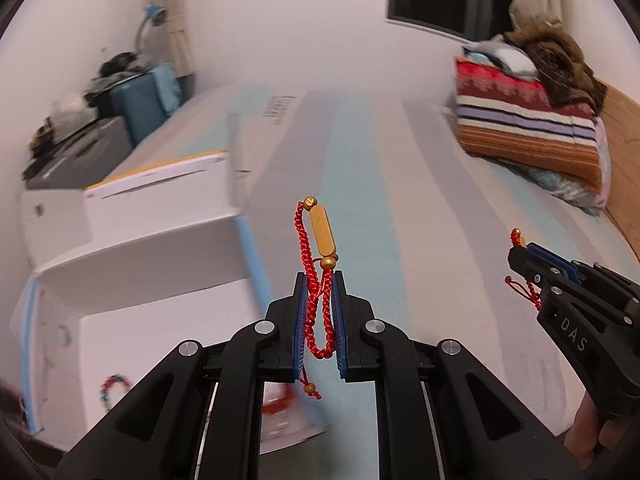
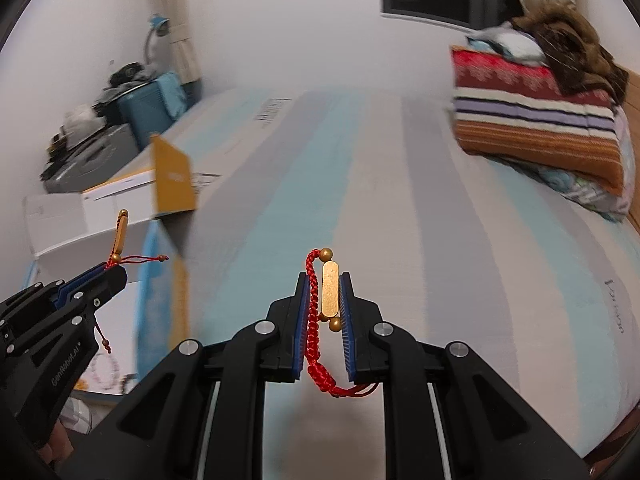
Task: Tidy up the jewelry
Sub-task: 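Lift and carry both red string bracelets over the box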
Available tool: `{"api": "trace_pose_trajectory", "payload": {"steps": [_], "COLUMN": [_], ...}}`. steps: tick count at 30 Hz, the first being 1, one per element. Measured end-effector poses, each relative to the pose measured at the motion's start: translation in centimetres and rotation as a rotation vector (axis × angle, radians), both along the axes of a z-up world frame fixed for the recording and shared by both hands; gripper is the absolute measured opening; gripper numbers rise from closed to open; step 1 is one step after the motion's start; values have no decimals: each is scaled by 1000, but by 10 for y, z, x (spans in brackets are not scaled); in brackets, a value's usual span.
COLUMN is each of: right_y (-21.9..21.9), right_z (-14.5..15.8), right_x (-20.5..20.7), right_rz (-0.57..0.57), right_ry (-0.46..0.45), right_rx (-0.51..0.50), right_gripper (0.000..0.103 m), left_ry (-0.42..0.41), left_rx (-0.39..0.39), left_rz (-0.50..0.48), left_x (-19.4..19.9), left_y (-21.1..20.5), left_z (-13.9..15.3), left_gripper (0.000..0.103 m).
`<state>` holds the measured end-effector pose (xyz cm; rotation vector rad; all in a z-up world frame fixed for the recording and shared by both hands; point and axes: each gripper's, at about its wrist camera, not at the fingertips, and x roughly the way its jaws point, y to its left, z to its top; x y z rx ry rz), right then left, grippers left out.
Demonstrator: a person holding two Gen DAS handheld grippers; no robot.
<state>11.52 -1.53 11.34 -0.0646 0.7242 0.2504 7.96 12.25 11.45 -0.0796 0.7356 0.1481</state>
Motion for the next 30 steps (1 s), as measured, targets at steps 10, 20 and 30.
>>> {"api": "trace_pose_trajectory", "payload": {"steps": [10,20,30], "right_y": [114,191,209], "right_z": [-6,-48,-88], "right_x": [-39,-51,-32], "right_rz": [192,303,277], "right_ry": [4,111,202], "right_rx": [-11,-48,-88], "right_gripper": [14,14,14], "left_ry": [35,94,158], "left_rx": [-5,-35,-53], "left_rz": [158,258,289], "left_x": [-60,-86,-84], "left_y": [101,163,189], "left_z": [-6,-34,-64], "left_gripper": [12,12,12]}}
